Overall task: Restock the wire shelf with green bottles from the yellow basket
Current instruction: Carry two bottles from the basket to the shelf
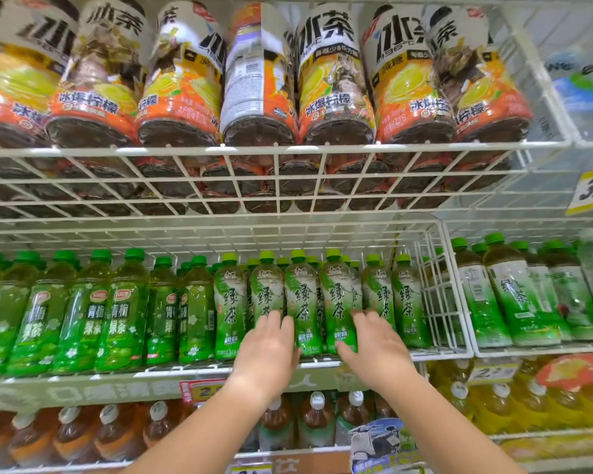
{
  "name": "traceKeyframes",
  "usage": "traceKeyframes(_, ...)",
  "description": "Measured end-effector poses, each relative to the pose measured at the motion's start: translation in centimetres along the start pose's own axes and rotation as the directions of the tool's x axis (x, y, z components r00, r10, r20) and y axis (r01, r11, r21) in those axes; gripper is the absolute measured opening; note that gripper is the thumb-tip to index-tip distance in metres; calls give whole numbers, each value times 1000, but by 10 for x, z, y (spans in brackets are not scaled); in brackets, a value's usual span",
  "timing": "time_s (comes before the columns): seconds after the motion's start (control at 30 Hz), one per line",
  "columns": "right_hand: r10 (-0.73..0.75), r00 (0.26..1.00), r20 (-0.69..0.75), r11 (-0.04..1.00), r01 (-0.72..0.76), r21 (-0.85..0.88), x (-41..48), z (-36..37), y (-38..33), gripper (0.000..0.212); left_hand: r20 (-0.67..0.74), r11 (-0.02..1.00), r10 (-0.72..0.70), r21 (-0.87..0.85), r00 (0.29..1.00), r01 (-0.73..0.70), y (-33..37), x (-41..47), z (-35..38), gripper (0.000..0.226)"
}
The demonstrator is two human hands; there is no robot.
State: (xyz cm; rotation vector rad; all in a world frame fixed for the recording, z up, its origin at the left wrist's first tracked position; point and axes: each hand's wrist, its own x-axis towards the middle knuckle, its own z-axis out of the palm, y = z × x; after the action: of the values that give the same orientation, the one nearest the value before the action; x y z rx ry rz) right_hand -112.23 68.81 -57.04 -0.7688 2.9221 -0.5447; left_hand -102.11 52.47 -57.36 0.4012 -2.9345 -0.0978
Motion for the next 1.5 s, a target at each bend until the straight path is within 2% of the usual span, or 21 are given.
traceKeyframes(0.1, -90, 996, -19, 989, 87, -118, -11, 5, 1, 72, 8, 998, 54, 37, 999, -54, -11, -10, 6, 53)
traceKeyframes(0.23, -209, 974, -84, 954, 183, -238, -27, 18, 2, 75, 65, 992, 54, 112, 996, -61, -21, -26, 7, 66)
traceKeyframes(0.37, -238, 970, -54, 917, 206, -343, -38, 33, -2, 81, 94, 988, 68, 133, 993, -80, -24, -38, 9, 77)
traceKeyframes(0.6, -298, 955, 3, 895, 281, -346, -46, 44, -14, 86, 83, 988, 77, 127, 994, -88, -24, -36, 1, 92)
traceKeyframes(0.73, -280, 954, 104, 905, 299, -304, -65, 30, -23, 88, 184, 983, 60, 158, 981, -90, -25, -51, -10, 99)
traceKeyframes(0.87, -259, 951, 169, 910, 299, -287, -81, -3, -34, 89, 281, 980, 83, 154, 956, -130, -24, -63, -49, 96)
traceKeyframes(1.1, -228, 963, 142, 920, 261, -293, -91, -89, -58, 92, 284, 972, 151, 134, 947, -195, -1, -58, -149, 93)
traceKeyframes(1.5, -108, 980, 170, 940, 157, -303, -145, -283, -101, 92, 300, 945, 265, 106, 916, -309, 32, -66, -332, 92)
